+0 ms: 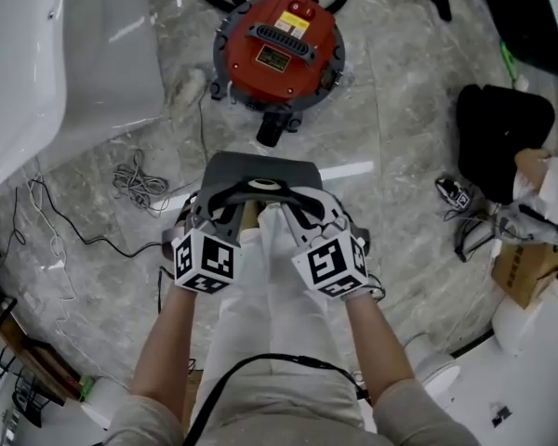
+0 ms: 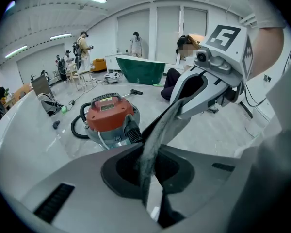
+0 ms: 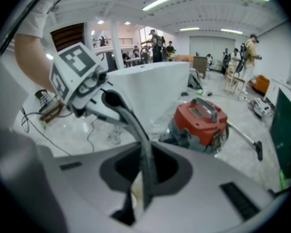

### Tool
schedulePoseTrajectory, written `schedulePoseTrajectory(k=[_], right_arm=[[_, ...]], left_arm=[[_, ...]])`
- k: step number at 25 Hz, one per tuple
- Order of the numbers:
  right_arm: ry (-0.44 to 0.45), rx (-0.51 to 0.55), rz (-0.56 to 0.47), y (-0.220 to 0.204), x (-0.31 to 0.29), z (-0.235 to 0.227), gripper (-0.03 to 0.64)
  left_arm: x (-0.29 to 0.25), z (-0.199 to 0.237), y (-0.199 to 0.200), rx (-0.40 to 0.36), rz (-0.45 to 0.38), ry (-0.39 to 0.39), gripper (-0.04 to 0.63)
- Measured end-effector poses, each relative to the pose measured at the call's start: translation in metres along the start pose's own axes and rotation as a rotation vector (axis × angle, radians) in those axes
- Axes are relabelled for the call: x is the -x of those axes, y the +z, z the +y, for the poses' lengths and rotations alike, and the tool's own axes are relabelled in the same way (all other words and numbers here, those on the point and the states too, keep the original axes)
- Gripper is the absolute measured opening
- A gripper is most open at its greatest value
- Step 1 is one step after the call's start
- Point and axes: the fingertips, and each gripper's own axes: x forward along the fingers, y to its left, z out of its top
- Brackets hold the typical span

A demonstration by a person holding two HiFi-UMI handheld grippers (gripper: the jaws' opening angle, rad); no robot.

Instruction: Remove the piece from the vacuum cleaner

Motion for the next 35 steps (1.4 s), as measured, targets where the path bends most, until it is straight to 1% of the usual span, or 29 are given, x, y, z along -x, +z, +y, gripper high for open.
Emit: schedulePoseTrajectory(k=[5,10,18,23,28,35], right_arm=[[0.016,-0.025,-0.01,0.017,0.026,0.003,0.048],[0.045,-0.057,-0.011,0.026,0.047,0.007,0.048],[0.055,-0.098,-0.023,0.045,0.079,0.022,0.048],[0.076,-0.062,-0.032,0.062,0.105,0.035,0.048],[0.088,-0.041,-0.03,0.079,0.127,0.036,0.048],[0.079,-0.002,-0.031,0.104,0.157,0.042,0.048]], left_arm=[[0.022,-0.001,0.022,0.054,-0.038,0.008,0.046],[0.038,-0.006,0.038,0.069,-0.058,0.002,0.048],[0.072,-0.015,0.056,0.102,-0.059,0.001,0.048],[0.102,-0.02,0.07,0.089,-0.059,-0.001,0.048],[0.123,-0.023,0.087,0.076,-0.062,-0.01,0.048],[0.154,-0.026,0.107,0.109,-0.106,-0.012,0.048]])
